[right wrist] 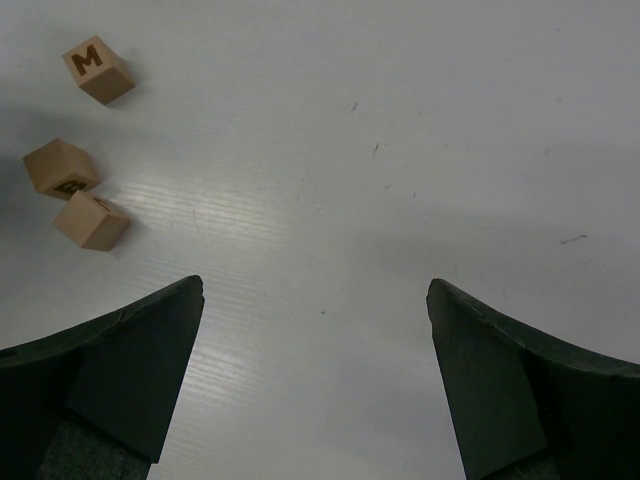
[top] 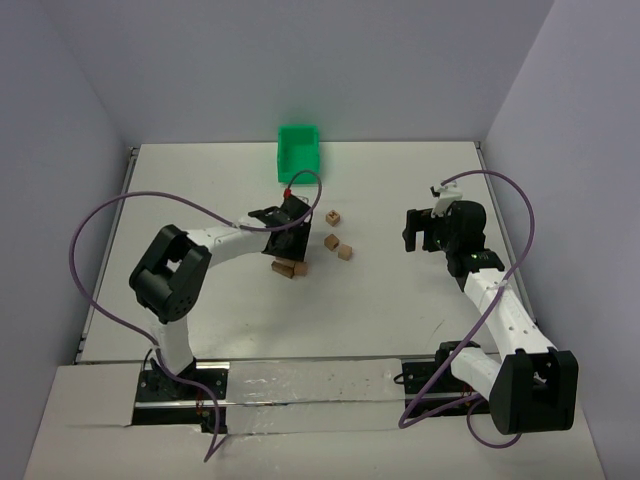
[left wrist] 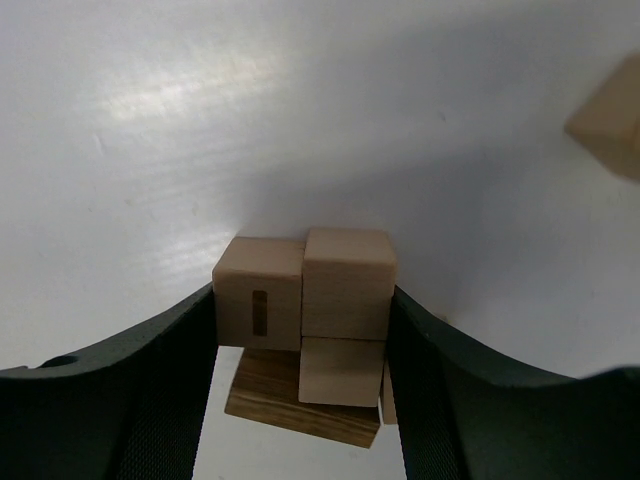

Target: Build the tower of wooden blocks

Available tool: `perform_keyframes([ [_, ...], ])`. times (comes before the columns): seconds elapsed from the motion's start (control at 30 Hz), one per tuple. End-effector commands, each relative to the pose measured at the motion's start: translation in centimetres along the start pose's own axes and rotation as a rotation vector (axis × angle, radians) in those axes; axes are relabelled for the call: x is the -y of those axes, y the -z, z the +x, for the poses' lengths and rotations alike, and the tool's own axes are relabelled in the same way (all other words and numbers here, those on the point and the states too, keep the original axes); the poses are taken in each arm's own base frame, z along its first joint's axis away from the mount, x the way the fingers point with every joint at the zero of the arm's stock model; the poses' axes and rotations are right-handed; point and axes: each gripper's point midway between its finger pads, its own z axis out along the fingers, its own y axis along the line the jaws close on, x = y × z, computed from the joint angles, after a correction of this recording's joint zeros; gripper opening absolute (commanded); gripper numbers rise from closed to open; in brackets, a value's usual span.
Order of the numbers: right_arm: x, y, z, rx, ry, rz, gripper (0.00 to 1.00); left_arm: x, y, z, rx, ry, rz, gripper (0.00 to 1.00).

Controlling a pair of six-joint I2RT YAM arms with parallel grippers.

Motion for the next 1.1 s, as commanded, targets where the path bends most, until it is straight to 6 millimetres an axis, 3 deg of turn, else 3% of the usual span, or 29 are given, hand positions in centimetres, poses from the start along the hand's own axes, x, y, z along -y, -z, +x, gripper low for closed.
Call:
perform_keyframes([
  [0.0, 0.0, 0.2, -2.3, 0.054, 0.014, 0.004, 1.0, 1.4, 1.8, 3.5, -0.084, -0.054, 0.084, 0.5],
  [0.13, 0.0, 0.0, -2.2, 0.046, 0.013, 0.004, 1.0, 2.2, 2.8, 3.5, -0.067, -0.055, 0.109, 0.5],
  [0.4, 0.1, -0.5, -1.9, 0.031, 0.009, 0.003, 1.0, 2.4, 3.0, -0.6, 0.0, 0.006, 0.043, 0.49],
  [0.73, 0.2, -0.5, -1.8, 0.026, 0.011, 0.01, 1.0, 1.8, -0.2, -2.1, -0.032, 0.124, -0.017, 0.5],
  [1.07, 0.2, -0.7, -1.6, 0.019, 0.011, 0.007, 1.0, 0.8, -1.5, -2.8, -0.029, 0.196, -0.062, 0.54],
])
